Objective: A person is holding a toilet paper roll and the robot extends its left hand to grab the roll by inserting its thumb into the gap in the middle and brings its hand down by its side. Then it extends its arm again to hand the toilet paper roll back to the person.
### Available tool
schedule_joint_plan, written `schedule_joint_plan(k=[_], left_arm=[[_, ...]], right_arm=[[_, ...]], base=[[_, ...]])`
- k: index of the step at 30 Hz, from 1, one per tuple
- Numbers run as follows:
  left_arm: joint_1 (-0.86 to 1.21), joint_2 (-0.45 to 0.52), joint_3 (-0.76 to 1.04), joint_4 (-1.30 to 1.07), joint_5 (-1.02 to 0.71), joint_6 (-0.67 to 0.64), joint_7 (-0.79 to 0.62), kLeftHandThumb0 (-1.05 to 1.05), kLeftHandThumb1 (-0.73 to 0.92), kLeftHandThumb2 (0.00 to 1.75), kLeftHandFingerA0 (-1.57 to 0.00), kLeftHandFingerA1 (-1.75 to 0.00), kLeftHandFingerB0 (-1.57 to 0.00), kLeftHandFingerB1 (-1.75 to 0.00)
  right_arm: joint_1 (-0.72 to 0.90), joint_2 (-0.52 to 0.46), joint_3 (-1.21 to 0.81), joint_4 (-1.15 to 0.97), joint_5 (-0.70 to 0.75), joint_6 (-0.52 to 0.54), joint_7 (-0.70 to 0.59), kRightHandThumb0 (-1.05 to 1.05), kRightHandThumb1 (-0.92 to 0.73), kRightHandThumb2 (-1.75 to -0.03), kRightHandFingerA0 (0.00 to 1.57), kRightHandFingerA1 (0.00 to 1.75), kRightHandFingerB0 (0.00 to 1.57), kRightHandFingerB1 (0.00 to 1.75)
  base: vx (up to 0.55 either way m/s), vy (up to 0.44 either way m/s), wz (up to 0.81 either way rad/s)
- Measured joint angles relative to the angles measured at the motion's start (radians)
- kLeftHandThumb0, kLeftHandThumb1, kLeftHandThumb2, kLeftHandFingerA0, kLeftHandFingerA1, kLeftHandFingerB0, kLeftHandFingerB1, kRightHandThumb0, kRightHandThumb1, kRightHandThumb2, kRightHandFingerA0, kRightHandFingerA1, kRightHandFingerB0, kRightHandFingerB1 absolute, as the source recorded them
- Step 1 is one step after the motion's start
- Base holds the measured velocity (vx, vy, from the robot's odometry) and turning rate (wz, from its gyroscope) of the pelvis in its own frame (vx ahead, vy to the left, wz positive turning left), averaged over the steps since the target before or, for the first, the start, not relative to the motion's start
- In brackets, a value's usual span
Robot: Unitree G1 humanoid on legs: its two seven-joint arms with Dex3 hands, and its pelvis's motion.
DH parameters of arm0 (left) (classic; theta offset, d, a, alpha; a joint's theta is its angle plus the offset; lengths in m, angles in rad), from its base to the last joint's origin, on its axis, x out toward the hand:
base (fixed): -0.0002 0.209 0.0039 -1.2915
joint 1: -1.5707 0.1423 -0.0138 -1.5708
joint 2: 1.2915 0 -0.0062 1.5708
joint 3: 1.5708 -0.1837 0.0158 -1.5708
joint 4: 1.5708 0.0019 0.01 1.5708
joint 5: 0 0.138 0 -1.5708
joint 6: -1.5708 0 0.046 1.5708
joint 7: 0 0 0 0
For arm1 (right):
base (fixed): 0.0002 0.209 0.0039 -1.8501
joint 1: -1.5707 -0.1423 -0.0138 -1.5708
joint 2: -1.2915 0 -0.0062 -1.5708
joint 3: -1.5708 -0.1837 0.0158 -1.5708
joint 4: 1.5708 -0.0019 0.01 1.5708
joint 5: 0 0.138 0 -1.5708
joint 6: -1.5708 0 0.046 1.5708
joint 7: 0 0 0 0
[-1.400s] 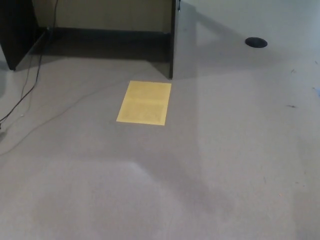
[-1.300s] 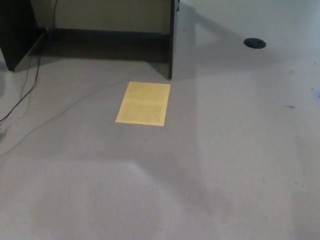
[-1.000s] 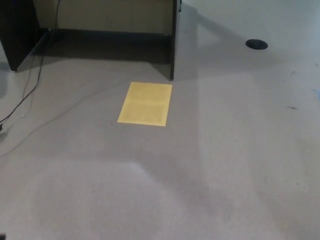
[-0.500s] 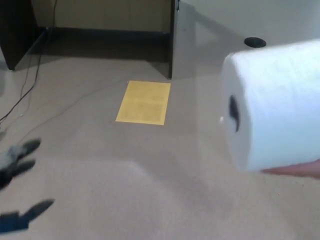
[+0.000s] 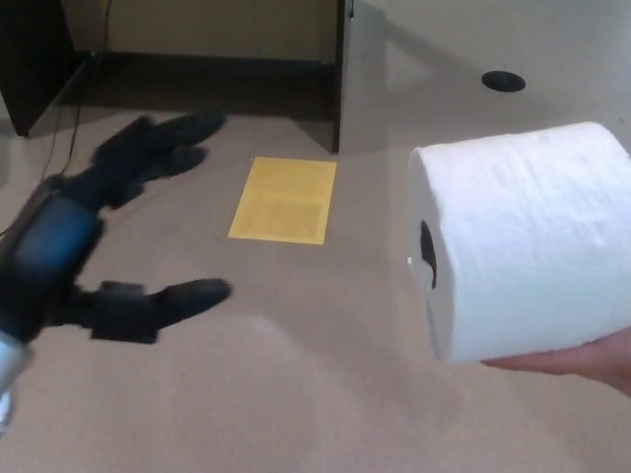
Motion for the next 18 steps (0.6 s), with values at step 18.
schedule_joint_plan(k=[18], left_arm=[[-0.364,-0.207,-0.227,0.18,0.14,0.154,0.03,-0.51,0.39,0.64,-0.24,-0.43,-0.12,-0.34]], right_arm=[[-0.02,-0.006,-0.008,0.002,0.0,-0.001,0.001,-0.37,-0.66,-0.59,0.67,0.73,0.38,0.36]], base=[[0.0,0.0,0.0]])
